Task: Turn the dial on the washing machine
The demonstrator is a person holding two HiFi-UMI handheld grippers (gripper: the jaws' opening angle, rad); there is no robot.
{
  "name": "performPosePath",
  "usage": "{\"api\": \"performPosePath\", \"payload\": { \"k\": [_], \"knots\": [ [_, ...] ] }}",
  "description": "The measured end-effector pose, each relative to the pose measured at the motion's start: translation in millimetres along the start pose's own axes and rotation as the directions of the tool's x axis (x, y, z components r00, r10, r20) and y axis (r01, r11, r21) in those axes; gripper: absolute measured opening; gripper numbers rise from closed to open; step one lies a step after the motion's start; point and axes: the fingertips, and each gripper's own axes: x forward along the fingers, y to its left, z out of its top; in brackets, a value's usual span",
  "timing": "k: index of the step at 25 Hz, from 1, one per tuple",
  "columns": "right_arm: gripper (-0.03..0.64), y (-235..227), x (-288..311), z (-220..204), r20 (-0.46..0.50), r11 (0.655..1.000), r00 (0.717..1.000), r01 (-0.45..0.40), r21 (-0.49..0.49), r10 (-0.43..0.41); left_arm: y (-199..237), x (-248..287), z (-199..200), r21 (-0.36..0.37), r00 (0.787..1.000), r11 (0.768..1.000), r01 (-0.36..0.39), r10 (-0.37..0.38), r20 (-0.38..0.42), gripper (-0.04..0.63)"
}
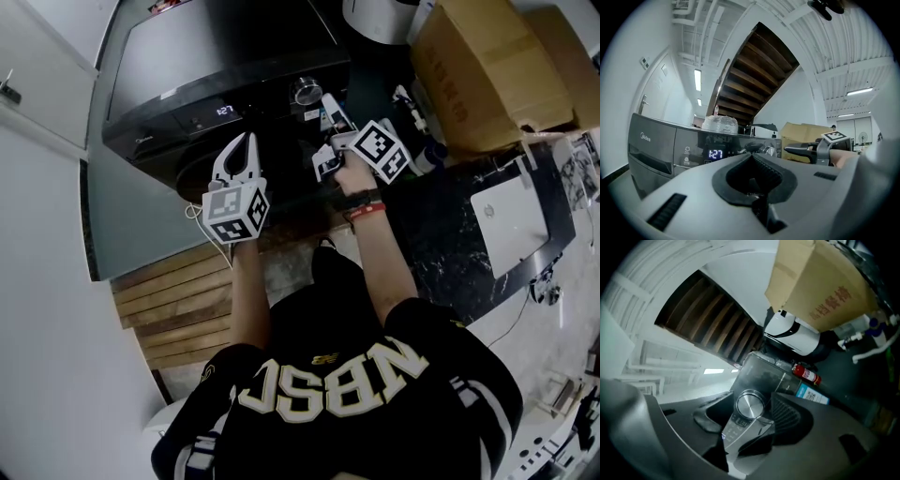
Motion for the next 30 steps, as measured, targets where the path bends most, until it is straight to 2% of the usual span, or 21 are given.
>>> {"api": "performPosePath", "payload": {
  "k": [3,5,10,14,20,23,26,30],
  "knots": [
    [0.242,16,-17,-2,-0.031,0.988,0.999,-0.033,-0.15,0.029,-3,-9,2,0.006,1.0,1.0,-0.003,0.003,0.003,0.013],
    [0.239,25,-28,-5,-0.049,0.962,0.998,-0.042,-0.271,0.03,-6,-15,5,0.009,1.0,1.0,-0.004,0.004,0.007,0.014],
    [0.228,45,-57,-12,-0.054,0.852,0.999,-0.031,-0.523,0.003,-18,-34,12,0.025,1.0,1.0,0.0,-0.001,0.024,0.014],
    [0.195,63,-78,-14,-0.037,0.754,0.999,-0.024,-0.657,0.0,-25,-51,17,0.036,0.999,0.999,-0.006,0.004,0.038,0.014],
    [0.13,79,-102,-27,-0.04,0.604,0.999,-0.03,-0.796,-0.004,-27,-74,21,0.045,0.999,0.999,-0.022,0.02,0.049,0.014],
    [0.108,85,-112,-30,-0.036,0.555,0.999,-0.026,-0.832,-0.007,-30,-84,24,0.055,0.998,0.998,-0.027,0.024,0.054,0.014],
    [0.073,91,-120,-36,-0.033,0.531,0.999,-0.025,-0.847,-0.007,-32,-93,25,0.059,0.998,0.998,-0.028,0.024,0.056,0.014],
    [0.018,94,-132,-45,-0.038,0.536,0.999,-0.03,-0.844,-0.004,-37,-105,25,0.066,0.998,0.998,-0.025,0.022,0.059,0.014]
  ]
}}
